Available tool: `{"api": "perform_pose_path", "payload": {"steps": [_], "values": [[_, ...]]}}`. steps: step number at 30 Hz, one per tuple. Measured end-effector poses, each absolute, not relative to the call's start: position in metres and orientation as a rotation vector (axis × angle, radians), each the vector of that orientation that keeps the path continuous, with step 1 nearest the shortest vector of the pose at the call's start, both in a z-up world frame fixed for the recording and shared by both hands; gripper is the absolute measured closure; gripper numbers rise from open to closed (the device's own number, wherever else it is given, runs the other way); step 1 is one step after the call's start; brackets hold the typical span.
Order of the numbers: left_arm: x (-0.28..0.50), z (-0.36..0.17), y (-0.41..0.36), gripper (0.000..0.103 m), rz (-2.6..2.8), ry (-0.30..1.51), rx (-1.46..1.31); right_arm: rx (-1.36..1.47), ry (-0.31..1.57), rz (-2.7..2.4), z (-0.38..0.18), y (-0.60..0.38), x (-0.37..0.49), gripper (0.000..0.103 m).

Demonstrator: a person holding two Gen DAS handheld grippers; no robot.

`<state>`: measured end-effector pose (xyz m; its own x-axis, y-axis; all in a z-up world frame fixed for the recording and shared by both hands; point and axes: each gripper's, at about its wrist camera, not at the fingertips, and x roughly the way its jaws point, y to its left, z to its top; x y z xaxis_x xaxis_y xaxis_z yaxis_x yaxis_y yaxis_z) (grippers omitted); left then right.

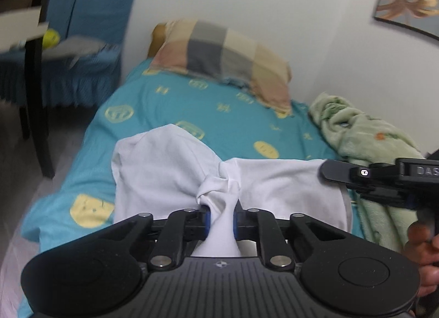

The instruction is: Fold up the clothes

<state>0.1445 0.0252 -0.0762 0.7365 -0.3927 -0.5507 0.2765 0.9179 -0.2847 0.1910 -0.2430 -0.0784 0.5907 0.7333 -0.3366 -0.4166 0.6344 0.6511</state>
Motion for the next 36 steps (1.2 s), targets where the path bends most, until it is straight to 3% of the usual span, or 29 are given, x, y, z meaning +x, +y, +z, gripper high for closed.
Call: {"api": "perform_pose_path", "payload": {"steps": [14,18,26,36], "values": [[0.054,-0.032,0.021,0.090,-0.398,0.572,-0.144,0.436,1.114,0.862,-0.139,-0.160,0.111,0.097],[0.059,-0.038,0.016,0.091,-0.387,0.576,-0.117,0.457,1.025,0.868,-0.120,-0.174,0.109,0.095],[0.042,-0.034,-0.006,0.096,-0.635,0.560,-0.122,0.674,0.671,0.781,-0.062,-0.292,0.126,0.094],[0.022,-0.094,-0.090,0.096,-0.928,0.889,0.036,0.750,0.894,0.389,-0.138,-0.304,0.200,0.093]]}}
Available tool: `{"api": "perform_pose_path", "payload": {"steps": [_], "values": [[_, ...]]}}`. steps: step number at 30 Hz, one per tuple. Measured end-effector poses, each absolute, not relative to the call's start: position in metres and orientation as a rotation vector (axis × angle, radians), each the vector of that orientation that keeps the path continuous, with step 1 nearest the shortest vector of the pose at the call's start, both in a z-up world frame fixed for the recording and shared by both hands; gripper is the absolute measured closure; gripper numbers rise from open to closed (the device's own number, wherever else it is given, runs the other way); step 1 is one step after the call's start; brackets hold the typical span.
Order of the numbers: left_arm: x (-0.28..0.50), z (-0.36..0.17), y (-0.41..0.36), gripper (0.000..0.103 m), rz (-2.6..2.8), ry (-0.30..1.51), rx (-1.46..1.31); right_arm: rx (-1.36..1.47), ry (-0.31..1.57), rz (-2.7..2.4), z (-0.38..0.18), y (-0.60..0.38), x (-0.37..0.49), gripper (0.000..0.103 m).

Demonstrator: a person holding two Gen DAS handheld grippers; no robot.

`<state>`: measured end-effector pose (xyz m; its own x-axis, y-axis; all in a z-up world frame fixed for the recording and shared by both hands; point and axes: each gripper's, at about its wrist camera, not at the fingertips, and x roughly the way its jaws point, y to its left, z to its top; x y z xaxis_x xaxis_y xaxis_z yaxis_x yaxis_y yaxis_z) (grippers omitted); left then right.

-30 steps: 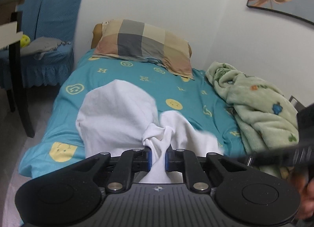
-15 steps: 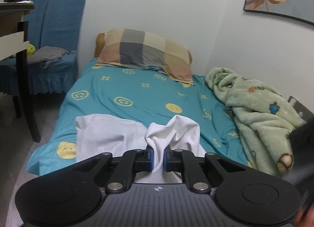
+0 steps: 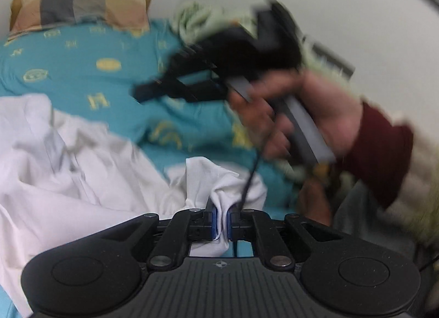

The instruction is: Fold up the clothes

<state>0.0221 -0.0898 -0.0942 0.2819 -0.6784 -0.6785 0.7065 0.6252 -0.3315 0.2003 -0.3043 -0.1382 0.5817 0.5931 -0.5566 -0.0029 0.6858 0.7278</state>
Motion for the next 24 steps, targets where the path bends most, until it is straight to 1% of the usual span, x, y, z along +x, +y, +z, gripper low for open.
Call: {"api": "perform_pose_path", "payload": {"steps": [4,5,6,7,8,9,10,13,14,16,17,18,19,24], "values": [[0.034,-0.101,-0.084,0.095,-0.896,0.916,0.016,0.764,0.956,0.396,-0.163,-0.283,0.222,0.091],[0.037,-0.099,-0.080,0.094,-0.886,0.909,0.012,0.761,0.970,0.400,-0.169,-0.277,0.227,0.088],[0.041,-0.096,-0.076,0.090,-0.877,0.901,0.007,0.732,0.986,0.383,-0.172,-0.274,0.229,0.085],[0.044,-0.093,-0.072,0.084,-0.864,0.892,0.000,0.715,0.997,0.373,-0.175,-0.272,0.227,0.079],[0.049,-0.090,-0.065,0.079,-0.843,0.879,-0.015,0.699,1.007,0.363,-0.178,-0.269,0.225,0.077],[0.053,-0.086,-0.059,0.069,-0.822,0.868,-0.030,0.682,1.017,0.353,-0.180,-0.266,0.223,0.077],[0.058,-0.081,-0.053,0.062,-0.805,0.857,-0.049,0.673,1.026,0.352,-0.182,-0.264,0.224,0.076],[0.064,-0.067,-0.033,0.056,-0.756,0.799,-0.103,0.635,1.008,0.347,-0.183,-0.261,0.225,0.076],[0.066,-0.064,-0.027,0.054,-0.745,0.780,-0.124,0.619,1.000,0.355,-0.183,-0.260,0.223,0.077],[0.070,-0.059,-0.016,0.046,-0.727,0.745,-0.180,0.581,0.979,0.396,-0.184,-0.253,0.219,0.079],[0.074,-0.056,-0.011,0.044,-0.717,0.735,-0.205,0.551,0.978,0.398,-0.184,-0.248,0.218,0.085],[0.077,-0.055,-0.007,0.040,-0.701,0.735,-0.224,0.525,0.971,0.396,-0.181,-0.244,0.216,0.093],[0.081,-0.054,-0.004,0.040,-0.683,0.735,-0.241,0.500,0.964,0.395,-0.178,-0.241,0.215,0.097],[0.100,-0.051,0.009,0.040,-0.548,0.728,-0.281,0.443,0.877,0.411,-0.141,-0.232,0.197,0.098]]}}
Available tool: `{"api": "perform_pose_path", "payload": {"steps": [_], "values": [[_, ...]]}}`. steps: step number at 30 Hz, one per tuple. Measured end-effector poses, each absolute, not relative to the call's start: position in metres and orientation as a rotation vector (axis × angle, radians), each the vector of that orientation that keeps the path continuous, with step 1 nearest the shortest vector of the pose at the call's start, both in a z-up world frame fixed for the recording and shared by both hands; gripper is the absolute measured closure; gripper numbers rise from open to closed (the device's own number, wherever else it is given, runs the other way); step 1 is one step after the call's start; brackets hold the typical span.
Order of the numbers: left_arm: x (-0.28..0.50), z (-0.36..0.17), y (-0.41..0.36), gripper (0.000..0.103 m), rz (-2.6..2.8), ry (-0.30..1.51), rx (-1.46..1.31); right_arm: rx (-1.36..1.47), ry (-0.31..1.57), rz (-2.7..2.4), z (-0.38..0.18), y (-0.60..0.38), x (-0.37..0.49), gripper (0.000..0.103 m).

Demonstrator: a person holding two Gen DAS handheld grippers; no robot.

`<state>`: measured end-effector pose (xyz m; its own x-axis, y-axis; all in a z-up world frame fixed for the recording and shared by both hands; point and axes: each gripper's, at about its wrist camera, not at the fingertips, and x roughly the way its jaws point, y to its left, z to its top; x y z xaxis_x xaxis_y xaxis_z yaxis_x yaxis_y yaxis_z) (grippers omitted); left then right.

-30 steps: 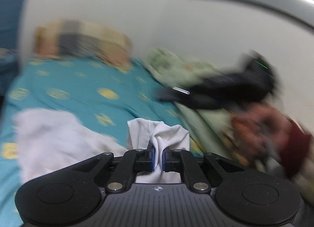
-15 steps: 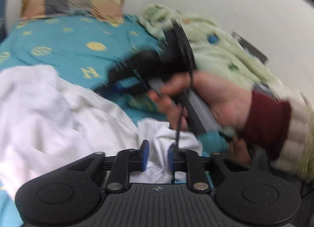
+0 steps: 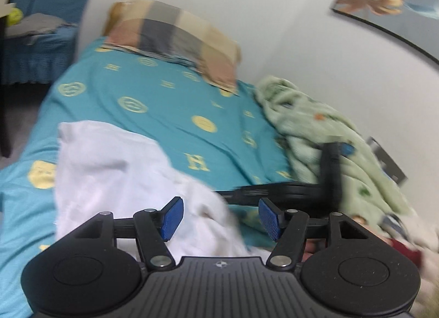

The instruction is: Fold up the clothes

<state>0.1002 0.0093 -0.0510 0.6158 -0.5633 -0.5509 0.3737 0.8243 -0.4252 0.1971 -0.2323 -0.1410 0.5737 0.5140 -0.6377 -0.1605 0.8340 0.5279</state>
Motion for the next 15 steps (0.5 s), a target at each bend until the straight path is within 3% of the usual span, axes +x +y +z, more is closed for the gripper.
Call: {"api": "perform_pose_path", "payload": {"steps": [7,15], "values": [[0.094,-0.032,0.021,0.040,-0.491,0.609,-0.308,0.337,0.624,0.553,-0.049,-0.222,0.114,0.098],[0.069,-0.035,-0.006,0.040,-0.596,0.623,-0.144,0.289,0.712,0.695,-0.056,-0.185,0.052,0.098]]}}
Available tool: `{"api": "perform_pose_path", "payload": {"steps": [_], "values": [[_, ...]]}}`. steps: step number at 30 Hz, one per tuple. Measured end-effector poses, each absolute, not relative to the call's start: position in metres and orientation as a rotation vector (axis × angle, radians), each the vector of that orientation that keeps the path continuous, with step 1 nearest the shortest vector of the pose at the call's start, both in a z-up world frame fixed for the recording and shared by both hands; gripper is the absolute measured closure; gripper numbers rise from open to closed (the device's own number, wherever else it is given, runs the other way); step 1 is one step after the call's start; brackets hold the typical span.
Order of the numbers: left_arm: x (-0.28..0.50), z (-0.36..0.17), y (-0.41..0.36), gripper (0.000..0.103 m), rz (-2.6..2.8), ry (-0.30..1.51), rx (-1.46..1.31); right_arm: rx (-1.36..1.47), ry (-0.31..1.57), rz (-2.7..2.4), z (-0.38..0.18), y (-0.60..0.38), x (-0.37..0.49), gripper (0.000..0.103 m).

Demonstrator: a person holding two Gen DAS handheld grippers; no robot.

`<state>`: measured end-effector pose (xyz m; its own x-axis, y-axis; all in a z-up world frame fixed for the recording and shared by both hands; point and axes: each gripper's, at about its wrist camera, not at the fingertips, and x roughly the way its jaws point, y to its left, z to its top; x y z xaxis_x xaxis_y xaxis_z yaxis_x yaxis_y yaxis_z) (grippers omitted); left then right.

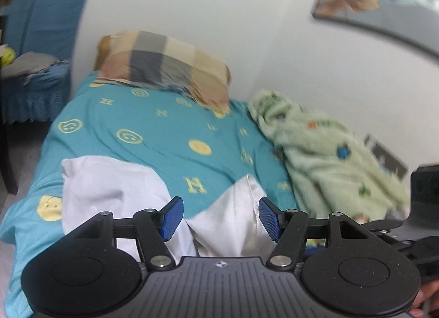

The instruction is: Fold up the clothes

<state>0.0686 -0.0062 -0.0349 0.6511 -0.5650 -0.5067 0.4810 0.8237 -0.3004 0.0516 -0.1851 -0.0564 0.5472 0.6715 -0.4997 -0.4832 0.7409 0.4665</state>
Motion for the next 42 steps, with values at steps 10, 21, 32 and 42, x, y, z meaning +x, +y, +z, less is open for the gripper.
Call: {"api": "perform_pose_path", "payload": {"steps": [10,21,32,42], "values": [[0.097,-0.068,-0.024,0.097,-0.611,0.739,-0.146,0.275,0.787,0.676,-0.073,-0.181,0.044,0.097],[0.096,-0.049,0.008,0.061,-0.564,0.638,-0.303,0.563,0.594,0.222,-0.050,-0.319,0.079,0.098],[0.119,-0.076,-0.017,0.035,-0.375,0.695,-0.124,0.529,0.502,-0.147,-0.064,-0.381,0.099,0.097],[0.106,-0.075,0.000,0.099,-0.341,0.701,-0.186,0.466,0.537,-0.194,-0.080,-0.368,0.105,0.094]]}}
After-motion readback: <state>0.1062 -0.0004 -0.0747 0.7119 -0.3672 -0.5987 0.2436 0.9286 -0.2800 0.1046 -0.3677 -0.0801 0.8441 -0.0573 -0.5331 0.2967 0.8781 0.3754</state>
